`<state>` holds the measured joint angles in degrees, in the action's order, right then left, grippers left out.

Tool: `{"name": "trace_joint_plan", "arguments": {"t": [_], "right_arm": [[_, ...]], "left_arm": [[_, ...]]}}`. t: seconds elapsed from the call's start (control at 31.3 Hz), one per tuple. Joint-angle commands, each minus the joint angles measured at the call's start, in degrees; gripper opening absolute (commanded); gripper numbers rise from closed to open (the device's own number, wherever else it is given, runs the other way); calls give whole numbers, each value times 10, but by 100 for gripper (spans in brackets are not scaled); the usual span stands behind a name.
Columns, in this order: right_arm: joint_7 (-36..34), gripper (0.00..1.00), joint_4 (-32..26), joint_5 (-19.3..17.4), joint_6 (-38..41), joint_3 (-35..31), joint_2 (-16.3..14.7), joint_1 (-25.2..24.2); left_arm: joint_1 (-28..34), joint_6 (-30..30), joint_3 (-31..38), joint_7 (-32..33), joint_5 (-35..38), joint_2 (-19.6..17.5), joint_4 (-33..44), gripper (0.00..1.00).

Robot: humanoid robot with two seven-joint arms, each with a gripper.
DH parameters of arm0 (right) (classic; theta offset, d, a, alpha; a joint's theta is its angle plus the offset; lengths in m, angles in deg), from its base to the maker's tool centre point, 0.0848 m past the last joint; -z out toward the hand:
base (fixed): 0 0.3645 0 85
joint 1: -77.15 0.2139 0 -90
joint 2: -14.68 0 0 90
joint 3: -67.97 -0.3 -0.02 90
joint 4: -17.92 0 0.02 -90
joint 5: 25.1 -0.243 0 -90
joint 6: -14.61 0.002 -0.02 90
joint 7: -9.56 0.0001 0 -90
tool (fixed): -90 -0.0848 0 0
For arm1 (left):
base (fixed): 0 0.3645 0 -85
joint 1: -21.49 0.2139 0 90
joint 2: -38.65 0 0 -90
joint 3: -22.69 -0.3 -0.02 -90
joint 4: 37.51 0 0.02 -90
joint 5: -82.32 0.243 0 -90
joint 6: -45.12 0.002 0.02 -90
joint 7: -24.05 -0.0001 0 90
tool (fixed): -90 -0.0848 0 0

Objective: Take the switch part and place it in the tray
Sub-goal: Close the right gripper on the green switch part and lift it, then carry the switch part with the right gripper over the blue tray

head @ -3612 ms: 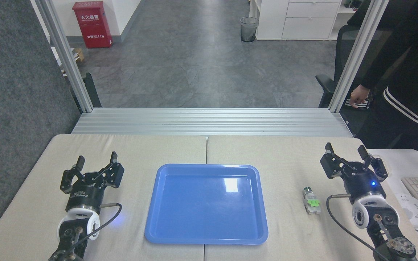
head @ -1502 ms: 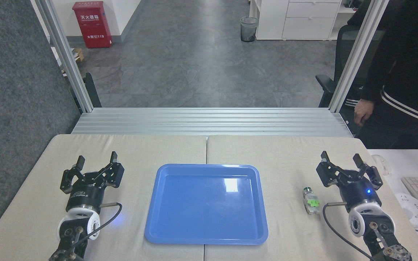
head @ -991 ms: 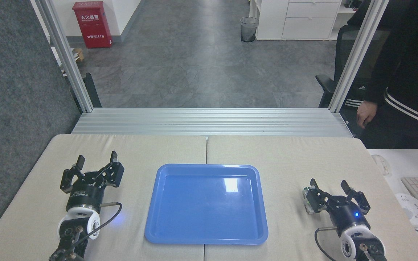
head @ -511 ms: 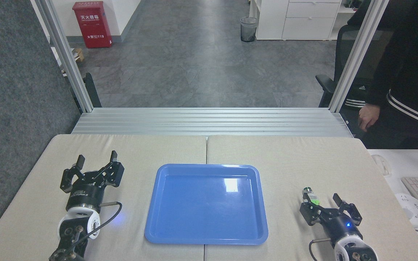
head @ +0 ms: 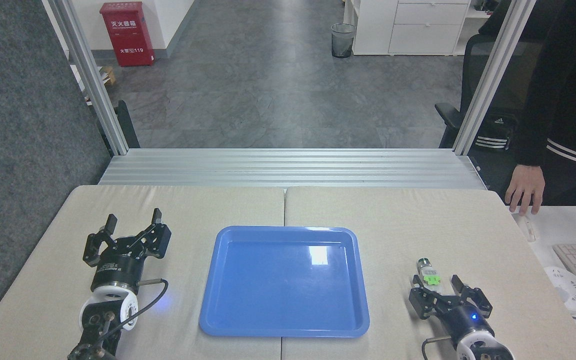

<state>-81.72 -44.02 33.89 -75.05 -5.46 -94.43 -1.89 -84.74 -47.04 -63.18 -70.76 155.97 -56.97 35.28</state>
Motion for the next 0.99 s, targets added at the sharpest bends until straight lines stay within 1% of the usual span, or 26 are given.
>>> {"name": "trace_joint_plan", "arguments": {"t": [0.0, 0.06, 0.1, 0.19, 0.22, 0.32, 0.51, 0.58, 0.64, 0.7, 0.8, 0.89, 0.96], "right_arm": [[-1, 71, 10, -2, 9, 17, 1, 1], [-1, 43, 9, -2, 16, 17, 1, 1], [-1, 31, 9, -2, 17, 17, 1, 1], [0, 6, 1, -3, 18, 15, 4, 0], [-1, 0, -5, -3, 19, 15, 7, 0], [0, 0, -25, -3, 19, 13, 17, -4], [0, 0, -49, -2, 11, 6, 14, -2], [-2, 0, -63, -2, 0, -12, 15, 4], [-5, 0, -91, -3, -7, -49, 20, 13], [-6, 0, -127, -2, -10, -71, 33, 27], [-4, 0, -172, 6, -10, -66, 63, 41], [2, 0, -215, 48, -10, -33, 87, 41], [27, 0, -242, 80, -11, 6, 114, 41]], "left_arm": [[1, 0, 0, -1, 0, 0, 0, 100], [1, 0, 0, -1, 1, 0, 0, 100], [1, 0, 0, -1, 1, 0, 0, 100], [1, 0, 0, -1, 1, 0, 0, 100], [2, 0, 0, -1, 1, 0, 0, 100], [2, 0, 0, -1, 1, 0, 0, 100], [2, 0, 0, -1, 1, 0, 1, 100], [2, 0, 0, -1, 1, 0, 1, 100], [2, 0, 0, -1, 1, 0, 1, 100], [2, 0, 0, -1, 1, 0, 1, 100], [3, 0, 0, -1, 1, 0, 1, 100], [2, 0, 0, -1, 1, 0, 1, 100], [2, 0, 0, -1, 2, 0, 2, 100]]}}
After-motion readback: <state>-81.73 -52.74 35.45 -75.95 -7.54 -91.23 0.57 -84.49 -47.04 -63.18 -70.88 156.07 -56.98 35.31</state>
